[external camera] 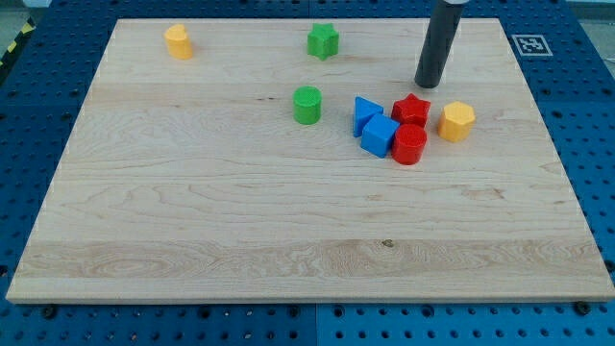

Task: Place your arm to the left side of the green circle

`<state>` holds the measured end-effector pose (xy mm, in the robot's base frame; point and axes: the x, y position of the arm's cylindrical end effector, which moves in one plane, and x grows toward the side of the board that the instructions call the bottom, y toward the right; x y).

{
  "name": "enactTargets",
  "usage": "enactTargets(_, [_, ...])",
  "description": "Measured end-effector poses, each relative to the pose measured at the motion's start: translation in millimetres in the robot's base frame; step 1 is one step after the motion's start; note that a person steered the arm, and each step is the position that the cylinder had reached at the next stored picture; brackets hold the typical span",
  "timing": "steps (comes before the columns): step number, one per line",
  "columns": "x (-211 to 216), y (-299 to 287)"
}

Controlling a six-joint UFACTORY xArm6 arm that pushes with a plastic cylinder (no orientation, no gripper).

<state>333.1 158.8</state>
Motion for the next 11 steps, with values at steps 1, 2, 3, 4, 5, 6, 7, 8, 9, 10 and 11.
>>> enactTargets(1, [0.1, 0.0])
enactTargets(2, [0.1, 0.0])
enactTargets(3, [0.1, -19.6])
enactTargets(4, [-21.0, -50.8])
enactTargets(5, [-22.0, -92.0])
enactTargets(6, [-22.0, -126.2])
enactTargets(7, [-13.3, -162.5])
enactTargets(8, [-11.2, -179.4])
enactTargets(9, [-10.4, -194.7])
enactTargets(10, [1.6, -229.8])
enactTargets(11, [8.9, -232.8])
